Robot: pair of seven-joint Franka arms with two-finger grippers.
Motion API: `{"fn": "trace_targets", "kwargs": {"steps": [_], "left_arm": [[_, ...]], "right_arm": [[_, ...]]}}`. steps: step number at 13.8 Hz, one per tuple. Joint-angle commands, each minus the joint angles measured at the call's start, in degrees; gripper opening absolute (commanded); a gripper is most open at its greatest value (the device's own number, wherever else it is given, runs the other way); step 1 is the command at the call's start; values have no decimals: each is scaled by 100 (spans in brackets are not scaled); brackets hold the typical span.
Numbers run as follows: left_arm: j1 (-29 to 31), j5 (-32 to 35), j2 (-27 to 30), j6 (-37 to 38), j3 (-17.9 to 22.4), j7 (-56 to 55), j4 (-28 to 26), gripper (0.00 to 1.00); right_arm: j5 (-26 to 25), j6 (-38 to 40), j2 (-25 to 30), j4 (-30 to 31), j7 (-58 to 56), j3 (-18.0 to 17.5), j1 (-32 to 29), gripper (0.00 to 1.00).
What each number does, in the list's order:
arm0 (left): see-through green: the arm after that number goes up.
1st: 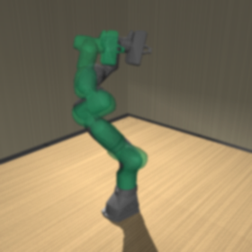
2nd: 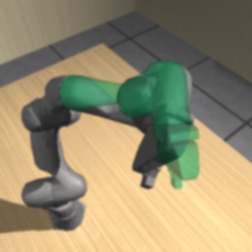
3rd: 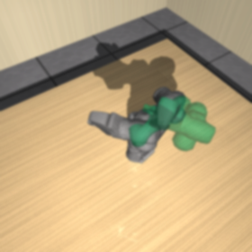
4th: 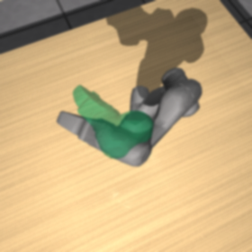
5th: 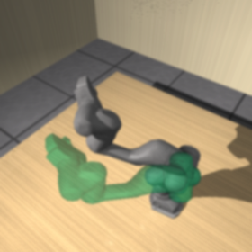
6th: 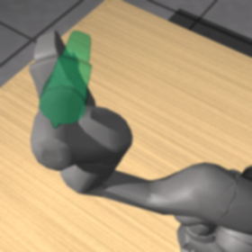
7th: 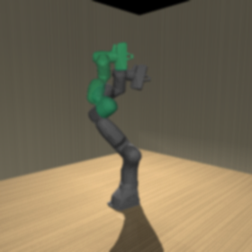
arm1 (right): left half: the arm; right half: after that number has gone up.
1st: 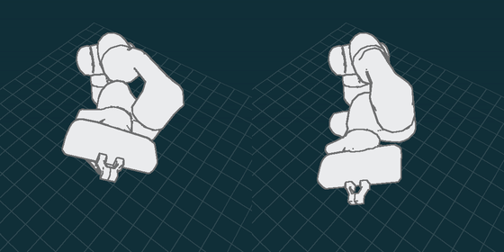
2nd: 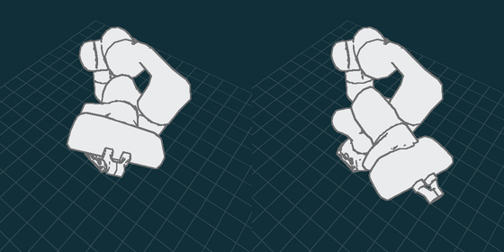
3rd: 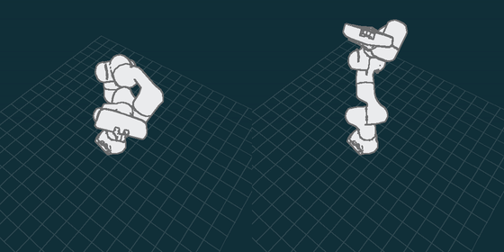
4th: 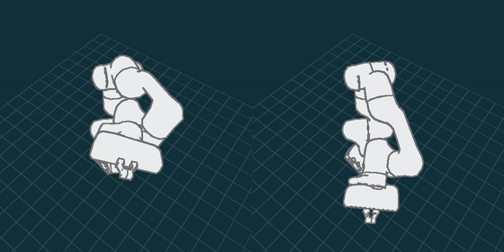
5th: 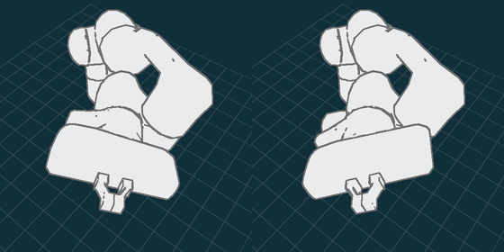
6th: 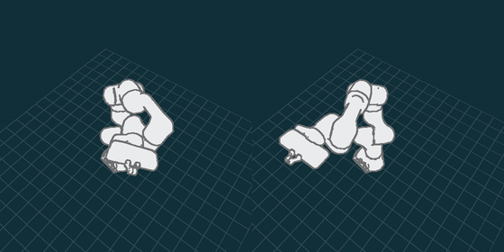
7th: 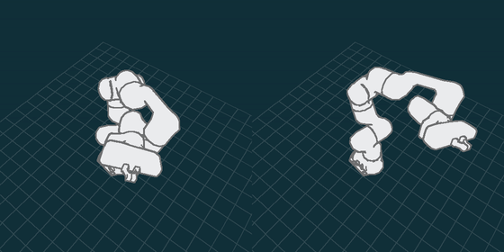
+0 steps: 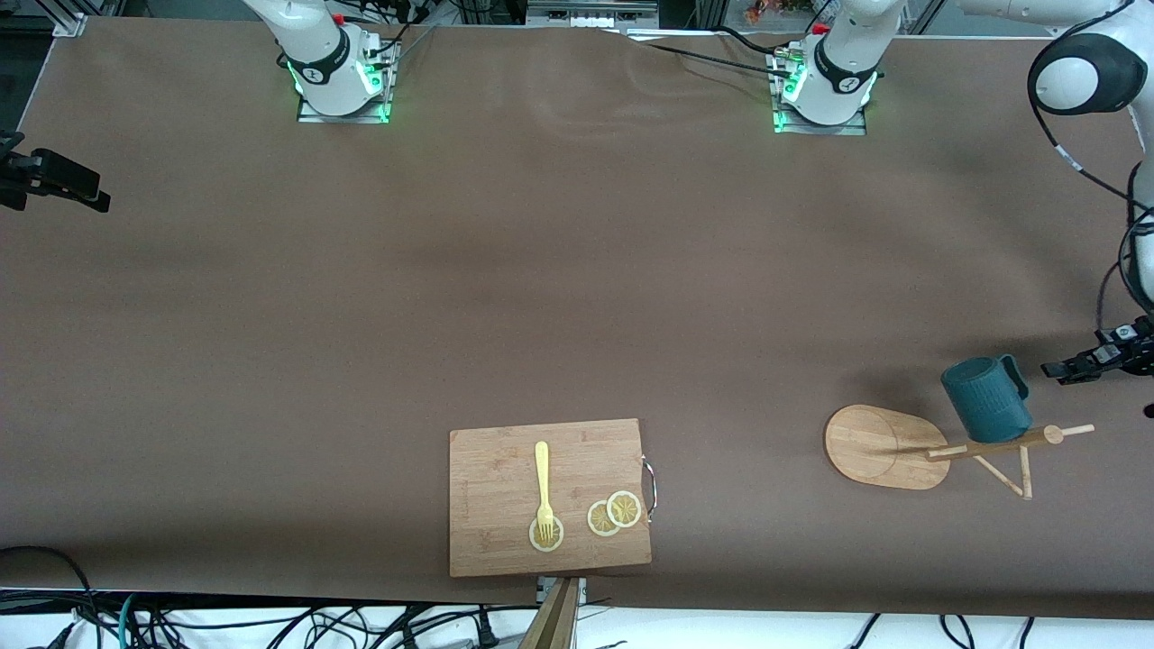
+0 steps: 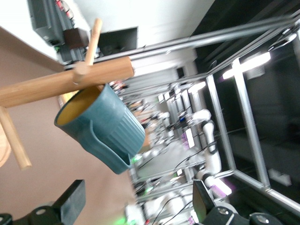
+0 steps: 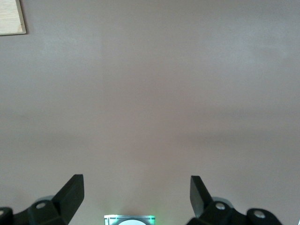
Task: Pass cup and hang on rack
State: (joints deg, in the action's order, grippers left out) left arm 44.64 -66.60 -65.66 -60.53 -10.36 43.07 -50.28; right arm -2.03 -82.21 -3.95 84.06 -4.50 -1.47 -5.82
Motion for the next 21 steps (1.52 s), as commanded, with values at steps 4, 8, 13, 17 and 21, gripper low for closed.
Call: {"fn": "trace_targets", "kwargs": {"steps": [4, 8, 13, 17, 21], "left_arm": [[-753, 2884, 1870, -38, 157, -71, 71, 100], [-1964, 4887, 3039, -274, 140, -420, 0, 100], [-3994, 6797, 3683, -372, 104, -2202, 0, 100], [-5420, 8039, 3762, -399, 113, -3084, -44, 100], [-5501, 8004, 3850, -538, 52, -3270, -228, 100]], "right_arm": [[89, -50, 78, 84, -95, -19, -68, 100], [89, -50, 78, 84, -122, -19, -103, 100], [80, -50, 78, 84, -201, -11, -112, 100], [89, -50, 78, 84, -201, -19, -112, 100], [89, -50, 78, 75, -201, 16, -112, 100]]}}
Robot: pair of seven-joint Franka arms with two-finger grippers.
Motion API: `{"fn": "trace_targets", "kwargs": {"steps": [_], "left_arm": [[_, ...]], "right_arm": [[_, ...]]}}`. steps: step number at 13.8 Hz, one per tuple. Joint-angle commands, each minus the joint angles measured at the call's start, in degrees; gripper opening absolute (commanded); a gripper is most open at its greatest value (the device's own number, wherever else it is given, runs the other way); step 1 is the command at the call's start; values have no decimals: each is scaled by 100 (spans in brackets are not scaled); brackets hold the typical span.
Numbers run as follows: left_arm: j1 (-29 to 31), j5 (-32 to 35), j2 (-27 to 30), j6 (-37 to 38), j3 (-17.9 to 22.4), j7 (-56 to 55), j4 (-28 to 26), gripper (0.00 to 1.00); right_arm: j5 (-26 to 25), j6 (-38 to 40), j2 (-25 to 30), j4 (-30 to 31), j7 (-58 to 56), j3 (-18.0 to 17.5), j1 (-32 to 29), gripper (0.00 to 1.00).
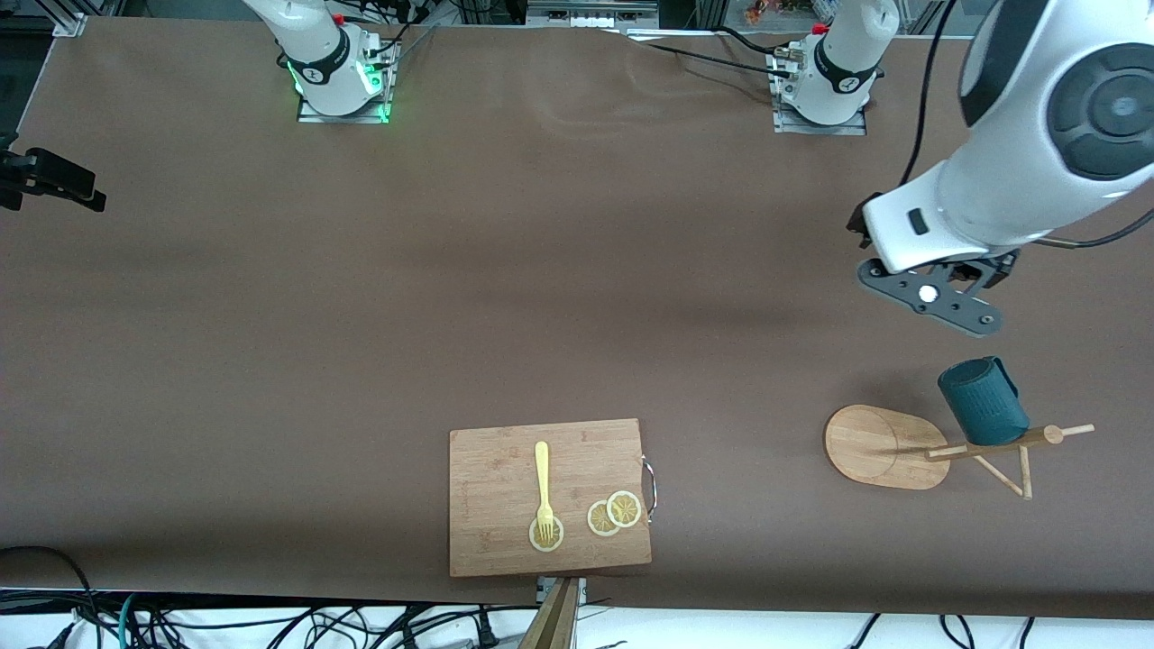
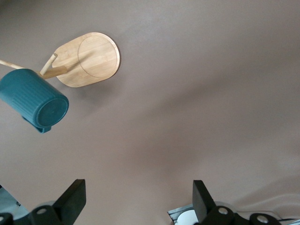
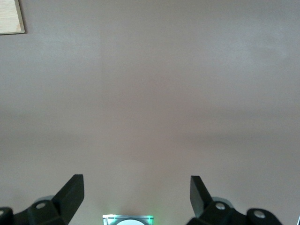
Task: Pass cup and hang on rack
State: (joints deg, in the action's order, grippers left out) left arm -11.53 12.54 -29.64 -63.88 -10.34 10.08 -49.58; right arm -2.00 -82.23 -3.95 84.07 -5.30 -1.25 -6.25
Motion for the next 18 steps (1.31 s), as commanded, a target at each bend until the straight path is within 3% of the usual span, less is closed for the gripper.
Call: {"fn": "trace_targets", "kwargs": {"steps": [1, 4, 9, 13, 14, 18], "left_arm": [[186, 82, 265, -291, 32, 29, -368, 100], [222, -67, 668, -833, 85, 2, -1016, 100], [432, -1050, 2451, -3179, 542, -1032, -4081, 100], [546, -1149, 3400, -4304, 797, -1597, -5716, 100], [617, -1149, 3577, -4421, 797, -1597, -5921, 100], [1231, -1149, 3588, -4379, 683, -1501, -5915, 100]], "right_arm": [[86, -47, 78, 75, -120, -15, -69, 100], [86, -47, 78, 84, -120, -6, -69, 100], [86, -47, 78, 75, -120, -6, -69, 100], [86, -47, 78, 84, -120, -6, -69, 100], [86, -47, 78, 75, -120, -6, -69, 100], [86, -47, 78, 84, -121, -6, -69, 100]]}}
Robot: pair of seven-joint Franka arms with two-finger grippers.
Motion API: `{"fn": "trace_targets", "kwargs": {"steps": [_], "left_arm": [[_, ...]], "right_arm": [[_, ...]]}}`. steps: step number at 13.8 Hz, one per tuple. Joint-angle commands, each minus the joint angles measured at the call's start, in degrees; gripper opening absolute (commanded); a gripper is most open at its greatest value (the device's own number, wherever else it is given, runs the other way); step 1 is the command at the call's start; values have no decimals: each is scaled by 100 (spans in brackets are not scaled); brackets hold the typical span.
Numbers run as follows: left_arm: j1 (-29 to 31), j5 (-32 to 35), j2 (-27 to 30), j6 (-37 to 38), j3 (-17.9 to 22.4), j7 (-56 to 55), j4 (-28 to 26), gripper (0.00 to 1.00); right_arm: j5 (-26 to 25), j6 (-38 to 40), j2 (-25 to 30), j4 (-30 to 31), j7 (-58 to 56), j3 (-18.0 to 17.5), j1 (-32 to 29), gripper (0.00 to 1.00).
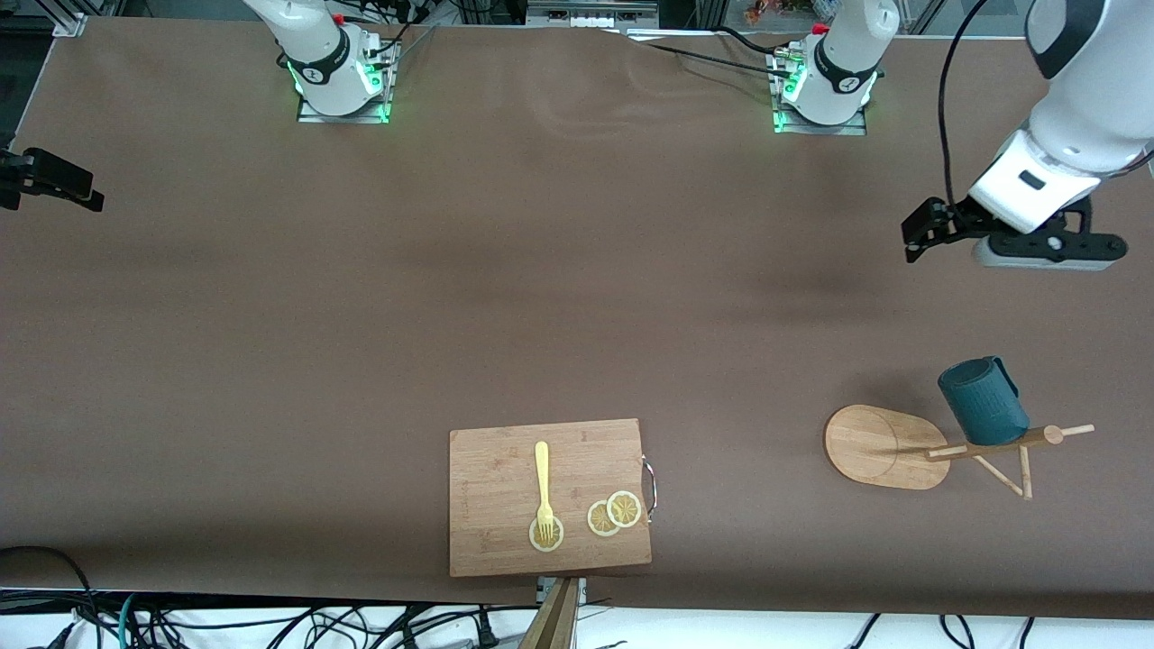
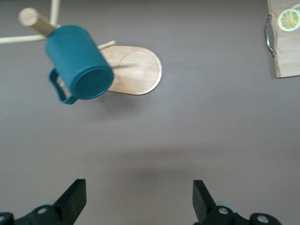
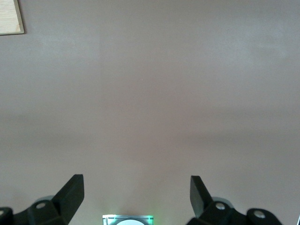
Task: Pass cup and hang on rack
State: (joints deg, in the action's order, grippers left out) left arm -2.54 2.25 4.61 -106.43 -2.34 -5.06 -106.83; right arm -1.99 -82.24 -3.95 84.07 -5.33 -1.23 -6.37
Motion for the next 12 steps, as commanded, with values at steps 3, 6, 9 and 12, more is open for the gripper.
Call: {"fn": "trace_targets", "kwargs": {"steps": [3, 6, 9, 12], "left_arm": [[570, -129, 67, 95, -294, -12, 90, 100], [526, -120, -294, 324, -285, -21, 584, 100], [491, -120, -329, 474, -294, -21, 585, 100], [544, -129, -435, 483, -285, 23, 602, 100]], "right_arm": [[85, -46, 78, 83, -126, -8, -58, 100], [76, -37, 78, 83, -135, -8, -58, 100], [76, -46, 78, 83, -144, -8, -58, 100], [76, -46, 78, 83, -249, -8, -58, 100]]}}
